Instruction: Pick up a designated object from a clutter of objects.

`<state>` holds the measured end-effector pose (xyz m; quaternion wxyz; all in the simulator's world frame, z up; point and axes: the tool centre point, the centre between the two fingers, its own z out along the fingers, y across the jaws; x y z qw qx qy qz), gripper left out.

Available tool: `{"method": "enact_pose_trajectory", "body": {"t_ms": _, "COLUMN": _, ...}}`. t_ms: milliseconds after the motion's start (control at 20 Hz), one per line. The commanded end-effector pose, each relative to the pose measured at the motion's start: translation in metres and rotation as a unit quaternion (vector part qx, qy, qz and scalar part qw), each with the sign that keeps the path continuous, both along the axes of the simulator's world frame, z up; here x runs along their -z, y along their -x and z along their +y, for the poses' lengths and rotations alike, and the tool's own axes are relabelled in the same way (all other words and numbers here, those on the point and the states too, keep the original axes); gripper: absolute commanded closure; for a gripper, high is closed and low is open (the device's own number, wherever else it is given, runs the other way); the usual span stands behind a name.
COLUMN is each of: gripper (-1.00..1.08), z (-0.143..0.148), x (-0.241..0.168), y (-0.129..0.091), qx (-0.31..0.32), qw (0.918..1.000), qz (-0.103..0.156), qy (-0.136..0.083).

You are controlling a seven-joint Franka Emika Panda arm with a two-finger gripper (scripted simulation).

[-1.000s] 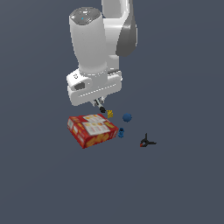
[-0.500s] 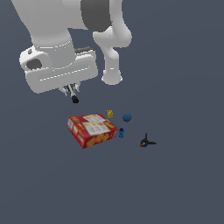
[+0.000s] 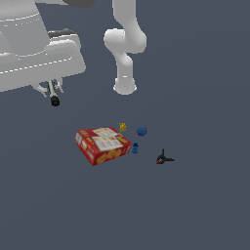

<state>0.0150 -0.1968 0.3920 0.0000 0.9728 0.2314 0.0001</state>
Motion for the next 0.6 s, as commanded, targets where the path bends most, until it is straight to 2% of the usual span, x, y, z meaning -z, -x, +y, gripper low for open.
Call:
{"method": "enact_pose_trajectory", "body": {"t_ms": 0, "gripper": 1.08, "z": -0.008, "x": -0.009, "y": -0.003, "qx": 0.000, "qw": 1.0000, "qz": 0.000, "qy": 0.000}}
{"method": "enact_pose_trajectory", "body": {"t_ms": 550, "gripper": 1.08, "z": -0.023, "x": -0.023, "y": -0.009, "qx": 0.000, "qw": 1.0000, "qz": 0.000, "qy": 0.000}}
